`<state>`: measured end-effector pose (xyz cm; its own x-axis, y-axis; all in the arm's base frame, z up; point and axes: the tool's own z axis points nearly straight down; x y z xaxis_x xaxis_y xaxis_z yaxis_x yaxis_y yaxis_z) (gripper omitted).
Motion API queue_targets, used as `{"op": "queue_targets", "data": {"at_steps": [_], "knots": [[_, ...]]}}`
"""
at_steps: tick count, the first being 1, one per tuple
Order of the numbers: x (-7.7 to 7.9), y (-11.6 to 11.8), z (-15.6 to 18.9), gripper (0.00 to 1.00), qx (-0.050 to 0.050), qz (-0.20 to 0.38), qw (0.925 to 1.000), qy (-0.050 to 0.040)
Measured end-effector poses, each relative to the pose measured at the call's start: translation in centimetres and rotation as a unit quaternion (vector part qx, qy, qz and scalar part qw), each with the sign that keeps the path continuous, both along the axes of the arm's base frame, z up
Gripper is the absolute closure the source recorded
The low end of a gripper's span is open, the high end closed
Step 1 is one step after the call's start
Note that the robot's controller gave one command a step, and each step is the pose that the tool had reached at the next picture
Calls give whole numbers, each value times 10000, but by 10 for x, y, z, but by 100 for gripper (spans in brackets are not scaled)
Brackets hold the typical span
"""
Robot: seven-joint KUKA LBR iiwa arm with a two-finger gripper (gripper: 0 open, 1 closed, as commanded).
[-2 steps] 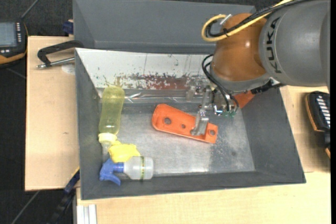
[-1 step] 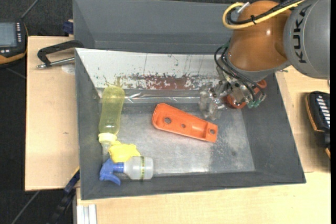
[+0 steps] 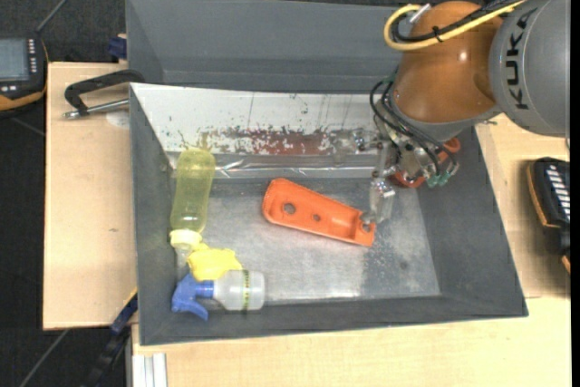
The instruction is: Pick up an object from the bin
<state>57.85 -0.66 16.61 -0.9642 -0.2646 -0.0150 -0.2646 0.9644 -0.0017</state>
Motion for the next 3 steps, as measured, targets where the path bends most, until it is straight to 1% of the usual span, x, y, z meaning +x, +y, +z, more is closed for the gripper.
{"op": "queue_targets", "data": {"at_steps": [1, 2, 3], "knots": [[0, 0, 0, 0, 0, 0, 10000, 0], [-18, -7, 39, 0, 3, 254, 9997, 4], [-15, 9, 29, 0, -13, 462, 9989, -89]]}}
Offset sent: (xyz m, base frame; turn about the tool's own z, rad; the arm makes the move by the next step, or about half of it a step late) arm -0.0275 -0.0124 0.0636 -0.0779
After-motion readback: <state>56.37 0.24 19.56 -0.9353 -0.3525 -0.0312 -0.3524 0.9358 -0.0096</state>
